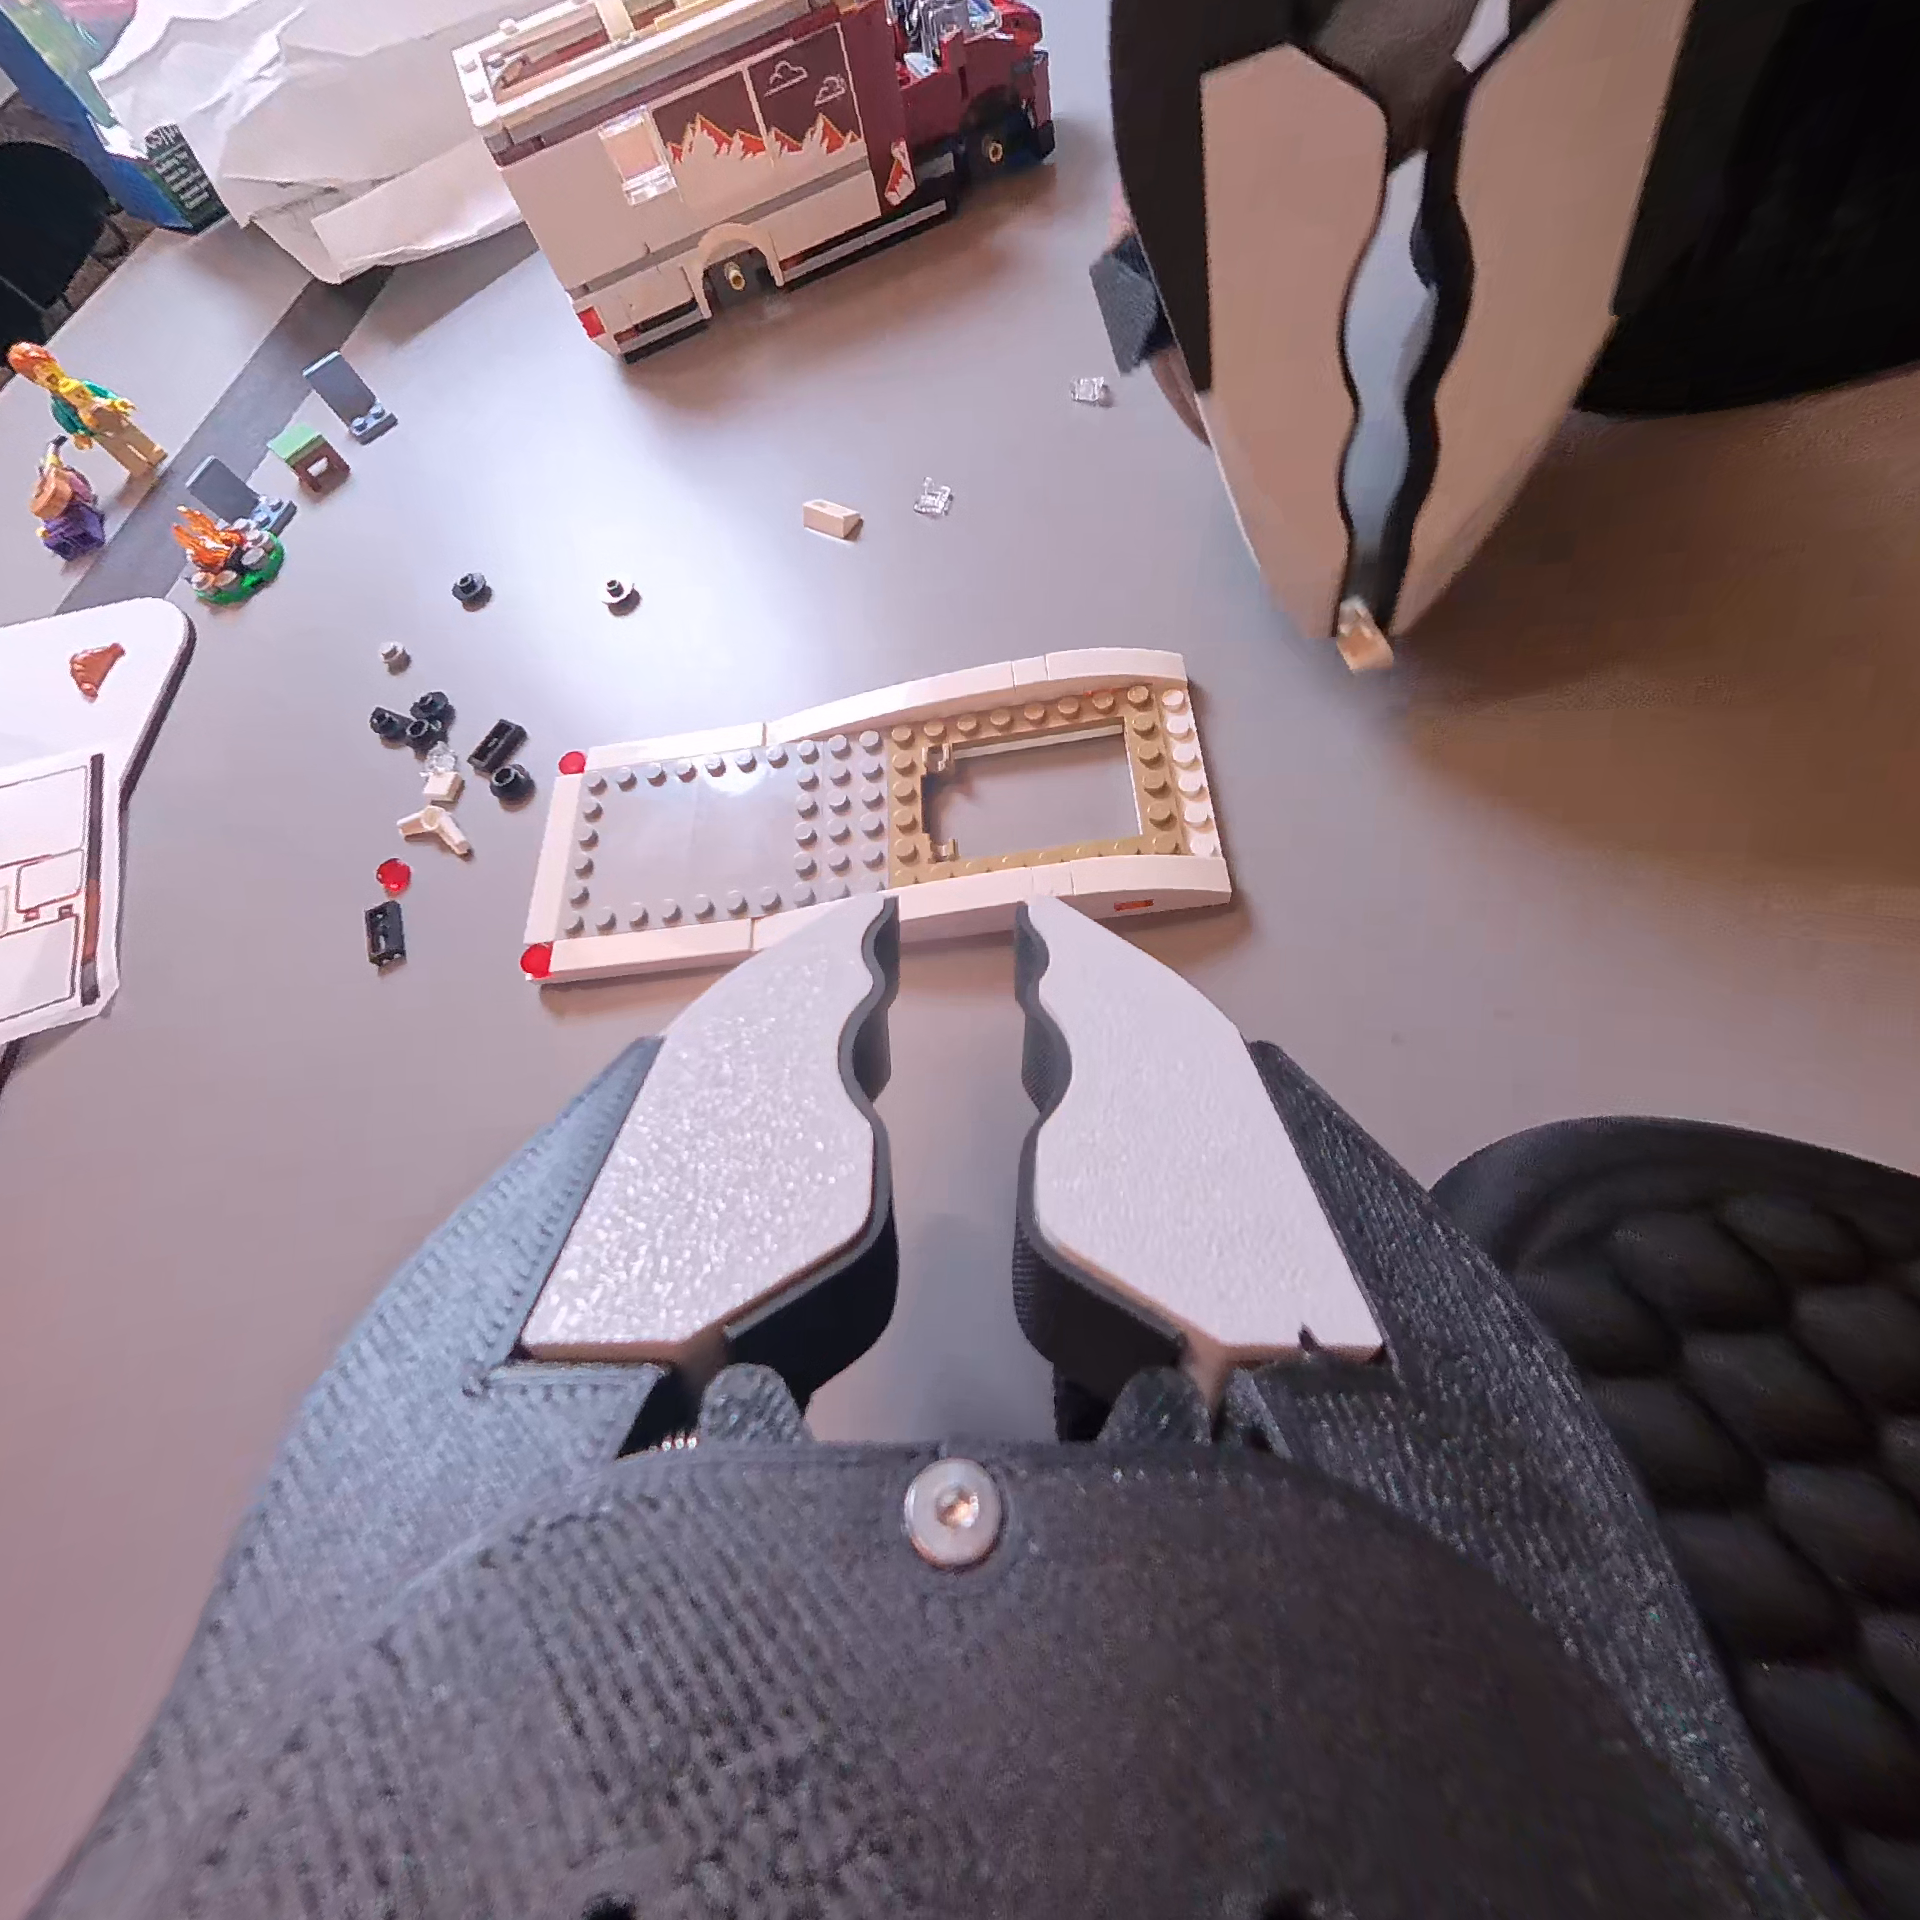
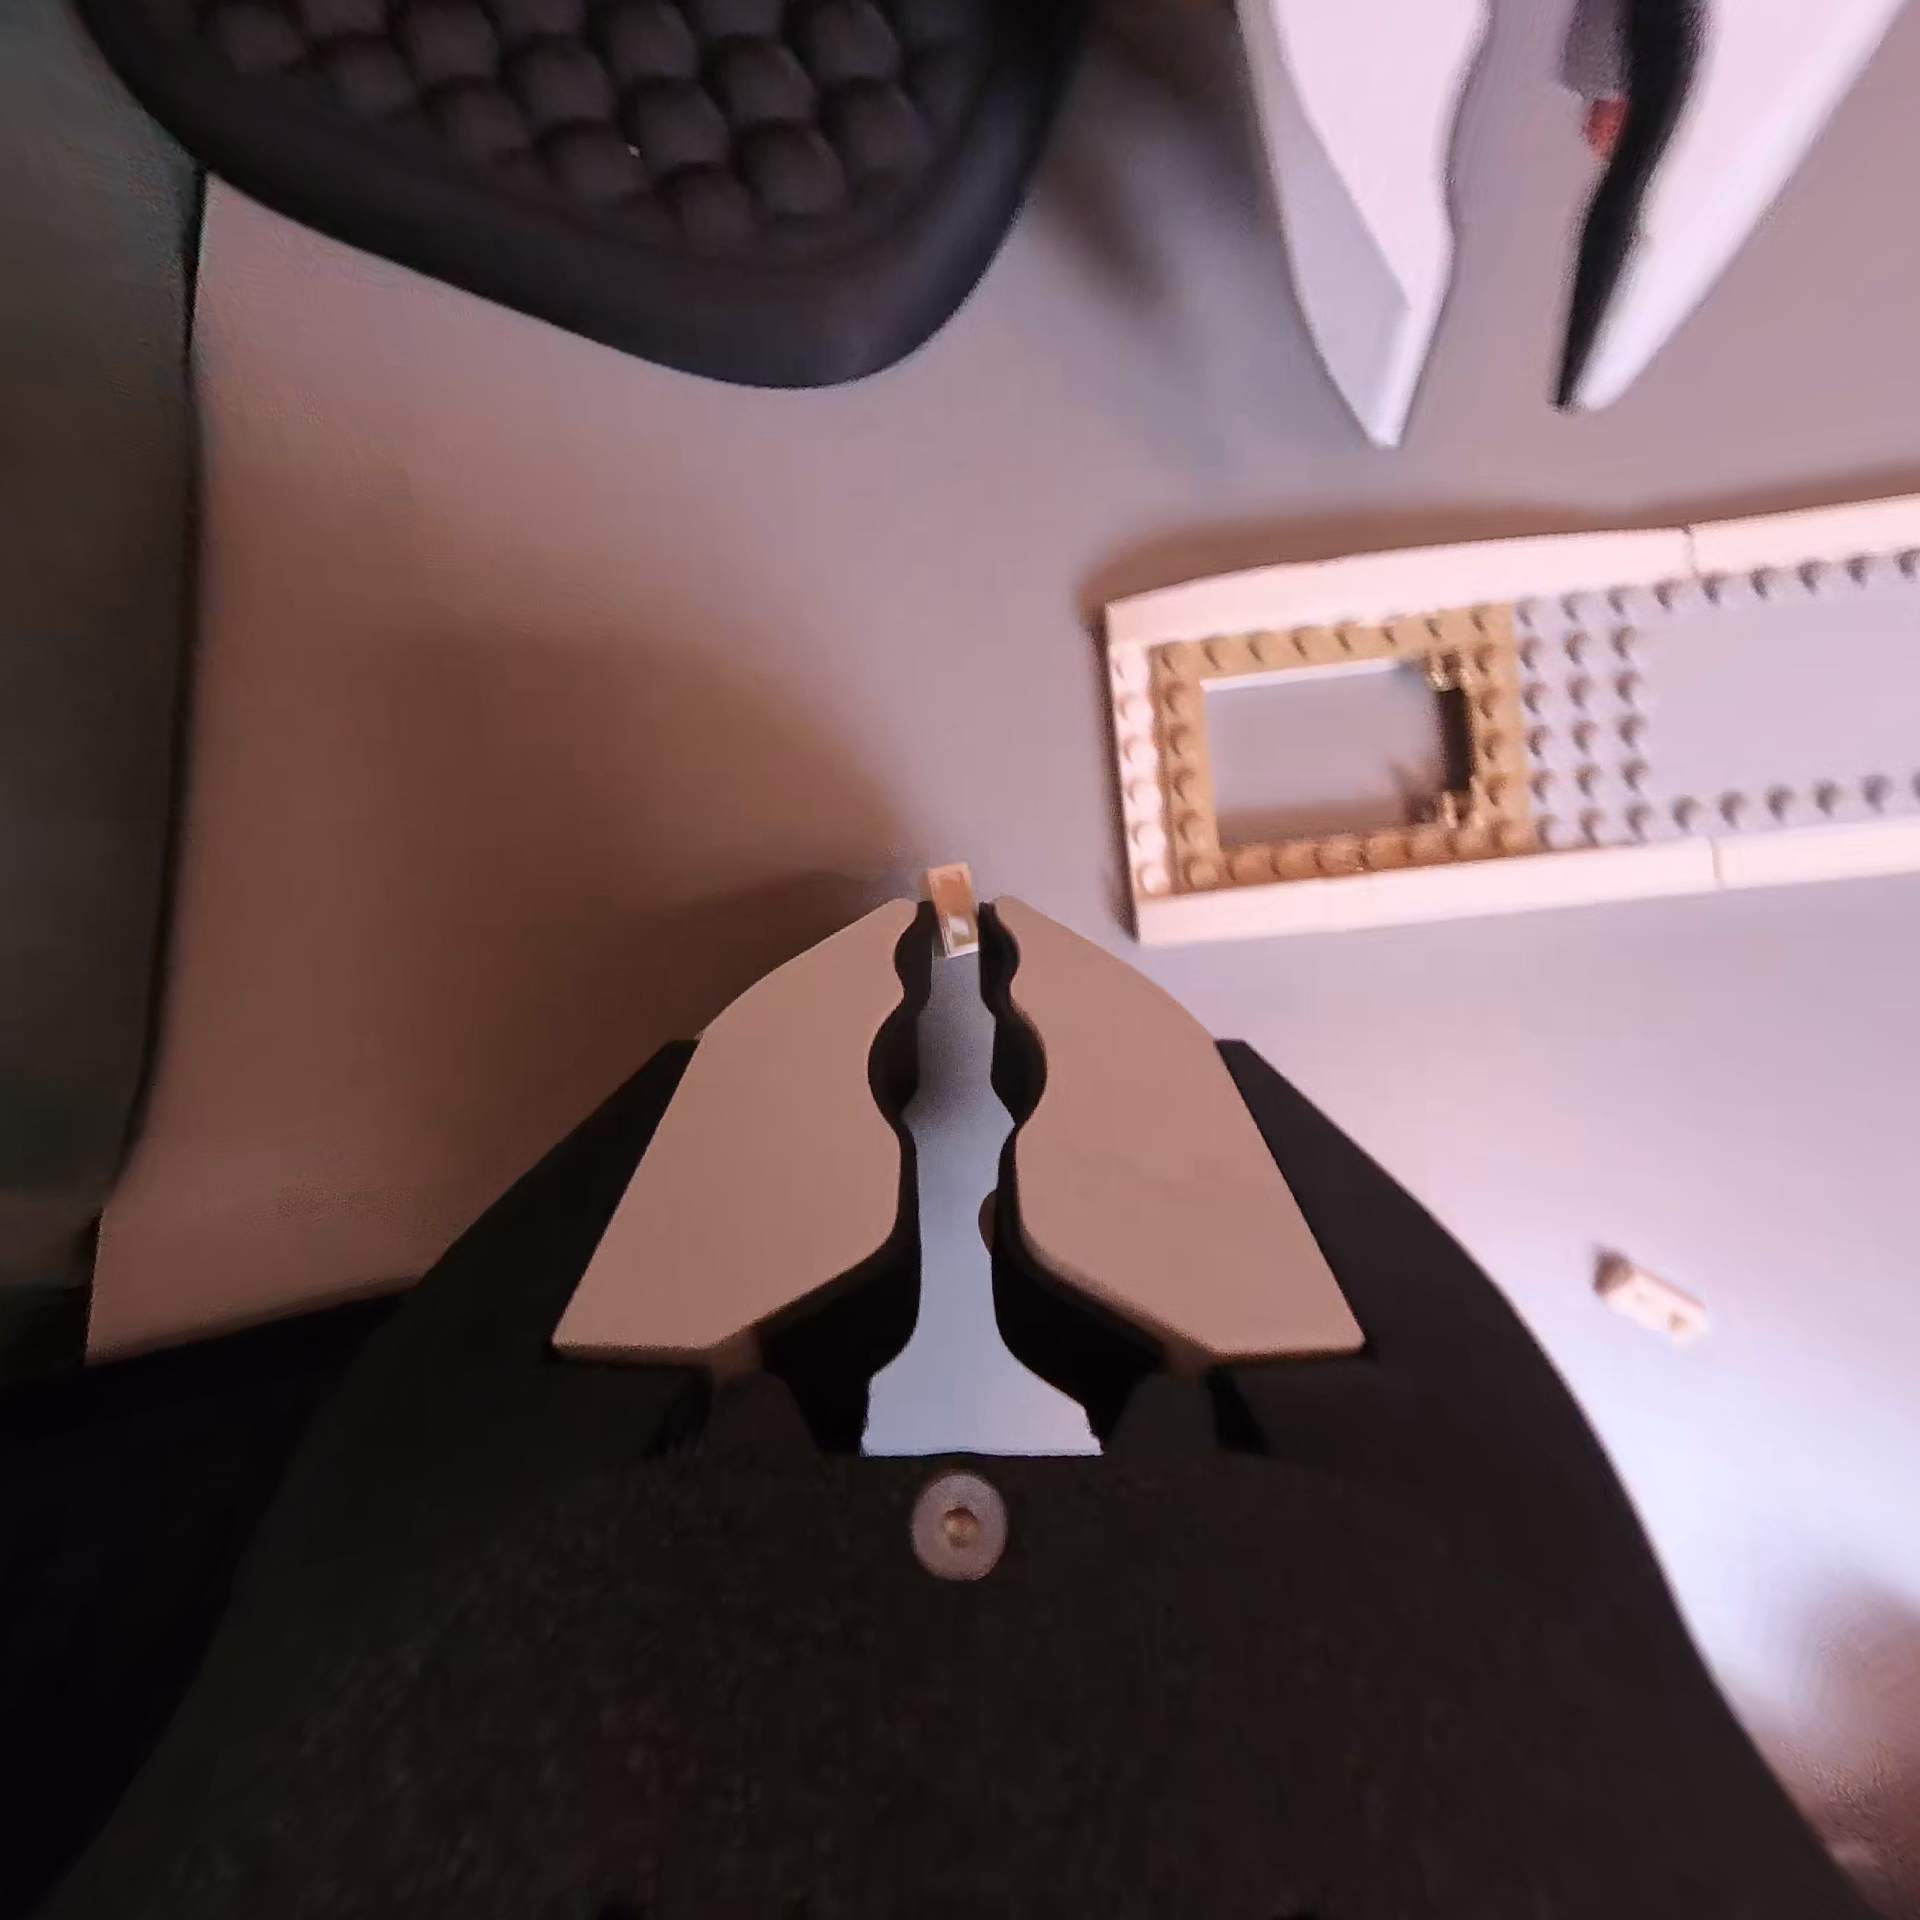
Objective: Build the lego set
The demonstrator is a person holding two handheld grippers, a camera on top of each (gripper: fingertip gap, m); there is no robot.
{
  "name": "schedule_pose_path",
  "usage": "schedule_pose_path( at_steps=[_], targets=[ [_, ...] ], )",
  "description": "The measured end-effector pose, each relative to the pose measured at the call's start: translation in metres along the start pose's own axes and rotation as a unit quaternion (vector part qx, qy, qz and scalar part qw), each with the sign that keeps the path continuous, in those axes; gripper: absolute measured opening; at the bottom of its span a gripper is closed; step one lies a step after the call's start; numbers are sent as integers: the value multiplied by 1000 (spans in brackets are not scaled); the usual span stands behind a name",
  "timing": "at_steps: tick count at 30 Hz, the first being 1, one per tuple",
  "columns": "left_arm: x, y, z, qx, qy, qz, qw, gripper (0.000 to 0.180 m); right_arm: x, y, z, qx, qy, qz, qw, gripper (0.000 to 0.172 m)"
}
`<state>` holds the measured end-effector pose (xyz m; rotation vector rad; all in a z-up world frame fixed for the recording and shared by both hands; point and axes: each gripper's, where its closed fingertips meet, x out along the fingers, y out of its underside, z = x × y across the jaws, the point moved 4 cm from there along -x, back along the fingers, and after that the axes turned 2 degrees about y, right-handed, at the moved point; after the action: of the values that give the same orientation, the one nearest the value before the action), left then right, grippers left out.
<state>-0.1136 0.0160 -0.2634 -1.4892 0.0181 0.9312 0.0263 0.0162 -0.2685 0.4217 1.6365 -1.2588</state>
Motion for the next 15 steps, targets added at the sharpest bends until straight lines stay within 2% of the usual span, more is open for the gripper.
schedule_pose_path(
  at_steps=[4, 9, 12, 15],
  targets=[
    [3, -9, -11, 10, 20, -21, 1000, 21, -12, 4, -8, 42, -6, -69, 997, 7],
    [9, -27, -38, 59, 54, -58, 995, 21, -19, -12, -15, 110, -77, -183, 974, 7],
    [15, -26, -45, 66, 63, -51, 995, 19, -13, 1, -16, 117, -86, -136, 980, 7],
    [18, -21, -44, 63, 65, -40, 995, 18, -5, 21, -16, 98, -47, -55, 993, 7]
  ],
)
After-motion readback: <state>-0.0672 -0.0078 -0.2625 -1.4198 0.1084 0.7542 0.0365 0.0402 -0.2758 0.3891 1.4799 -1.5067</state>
